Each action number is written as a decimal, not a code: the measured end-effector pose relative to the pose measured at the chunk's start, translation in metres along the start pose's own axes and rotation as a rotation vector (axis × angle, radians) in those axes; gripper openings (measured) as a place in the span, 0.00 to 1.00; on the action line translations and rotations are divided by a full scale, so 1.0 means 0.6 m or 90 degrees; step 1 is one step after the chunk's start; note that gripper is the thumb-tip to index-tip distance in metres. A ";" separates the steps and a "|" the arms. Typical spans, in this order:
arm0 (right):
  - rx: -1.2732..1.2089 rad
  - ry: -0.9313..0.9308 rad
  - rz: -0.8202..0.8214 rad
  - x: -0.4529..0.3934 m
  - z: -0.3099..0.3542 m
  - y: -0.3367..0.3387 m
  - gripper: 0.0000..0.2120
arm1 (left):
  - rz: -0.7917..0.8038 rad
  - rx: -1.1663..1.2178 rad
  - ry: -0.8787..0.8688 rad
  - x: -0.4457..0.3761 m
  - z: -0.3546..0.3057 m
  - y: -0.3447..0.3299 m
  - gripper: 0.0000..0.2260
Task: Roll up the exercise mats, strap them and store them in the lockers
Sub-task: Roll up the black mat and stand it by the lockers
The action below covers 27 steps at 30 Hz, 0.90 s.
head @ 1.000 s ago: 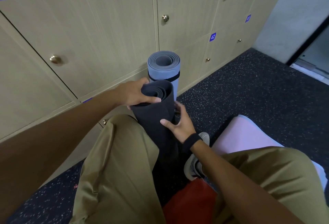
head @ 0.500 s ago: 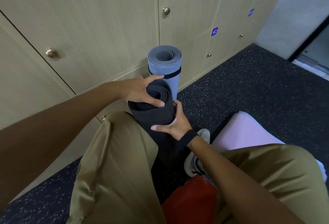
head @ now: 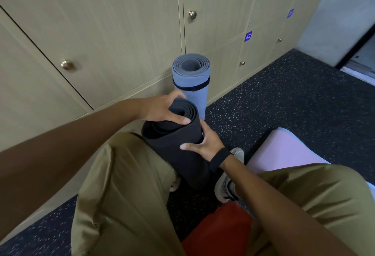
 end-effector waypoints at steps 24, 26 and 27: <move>0.089 -0.016 -0.130 0.014 -0.020 0.041 0.21 | -0.051 0.005 -0.035 0.017 -0.028 -0.037 0.22; 0.105 -0.006 -0.149 0.003 -0.016 0.040 0.26 | -0.101 -0.111 -0.045 0.025 -0.028 -0.049 0.32; 0.113 -0.002 -0.165 0.000 -0.014 0.039 0.26 | -0.147 -0.152 -0.050 0.026 -0.026 -0.054 0.33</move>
Point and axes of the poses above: each hand's wrist, its own x-axis away from the middle knuckle, its own y-axis out of the back of the hand, z = x × y, the point moved 2 cm from there along -x, towards the middle knuckle, and after that the axes turned 2 degrees about z, right-handed, at the moved point
